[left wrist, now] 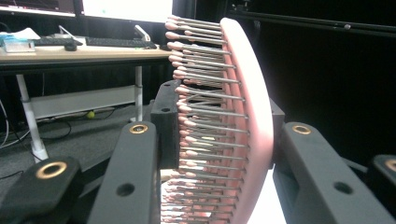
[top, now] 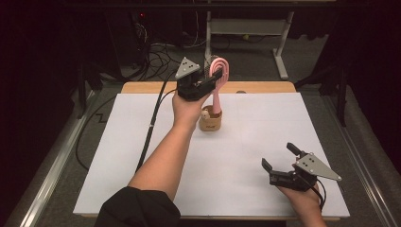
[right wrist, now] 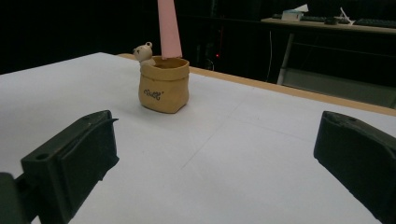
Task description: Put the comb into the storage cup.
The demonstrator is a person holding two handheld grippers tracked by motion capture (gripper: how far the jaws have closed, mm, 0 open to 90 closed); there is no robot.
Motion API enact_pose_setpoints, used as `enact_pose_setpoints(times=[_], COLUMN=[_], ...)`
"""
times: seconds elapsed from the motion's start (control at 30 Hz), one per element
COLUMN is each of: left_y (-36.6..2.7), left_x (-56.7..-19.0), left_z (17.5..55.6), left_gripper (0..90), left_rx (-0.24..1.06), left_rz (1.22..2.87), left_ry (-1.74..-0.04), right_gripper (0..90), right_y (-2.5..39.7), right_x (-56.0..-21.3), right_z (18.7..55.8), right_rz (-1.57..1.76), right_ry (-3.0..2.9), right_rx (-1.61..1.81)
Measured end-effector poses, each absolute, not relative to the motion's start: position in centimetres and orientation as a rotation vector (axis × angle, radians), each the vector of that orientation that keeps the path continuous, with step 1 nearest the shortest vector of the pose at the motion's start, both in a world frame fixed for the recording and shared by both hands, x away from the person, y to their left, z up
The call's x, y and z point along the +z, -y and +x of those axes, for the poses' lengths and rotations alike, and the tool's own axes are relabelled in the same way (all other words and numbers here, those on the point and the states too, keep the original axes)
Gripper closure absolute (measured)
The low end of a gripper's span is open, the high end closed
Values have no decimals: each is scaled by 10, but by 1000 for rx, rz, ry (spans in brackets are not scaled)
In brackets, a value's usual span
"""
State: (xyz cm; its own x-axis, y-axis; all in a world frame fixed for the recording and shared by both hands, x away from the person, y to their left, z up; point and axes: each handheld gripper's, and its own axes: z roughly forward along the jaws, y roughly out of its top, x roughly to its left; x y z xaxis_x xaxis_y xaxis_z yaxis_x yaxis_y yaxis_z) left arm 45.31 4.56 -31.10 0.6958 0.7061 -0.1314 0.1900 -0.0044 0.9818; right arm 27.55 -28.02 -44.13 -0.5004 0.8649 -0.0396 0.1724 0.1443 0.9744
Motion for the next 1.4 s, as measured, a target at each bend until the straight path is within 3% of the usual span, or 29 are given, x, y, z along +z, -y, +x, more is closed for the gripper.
enact_pose_setpoints(times=[1.4], left_y=[-45], left_x=[-359], left_z=[462], left_gripper=[636], left_rx=[423], left_rz=[1556], left_ry=[-854], right_gripper=[2], right_y=[276], right_x=[-443], right_z=[275], right_rz=[982], right_ry=[-1807], right_rx=[1389])
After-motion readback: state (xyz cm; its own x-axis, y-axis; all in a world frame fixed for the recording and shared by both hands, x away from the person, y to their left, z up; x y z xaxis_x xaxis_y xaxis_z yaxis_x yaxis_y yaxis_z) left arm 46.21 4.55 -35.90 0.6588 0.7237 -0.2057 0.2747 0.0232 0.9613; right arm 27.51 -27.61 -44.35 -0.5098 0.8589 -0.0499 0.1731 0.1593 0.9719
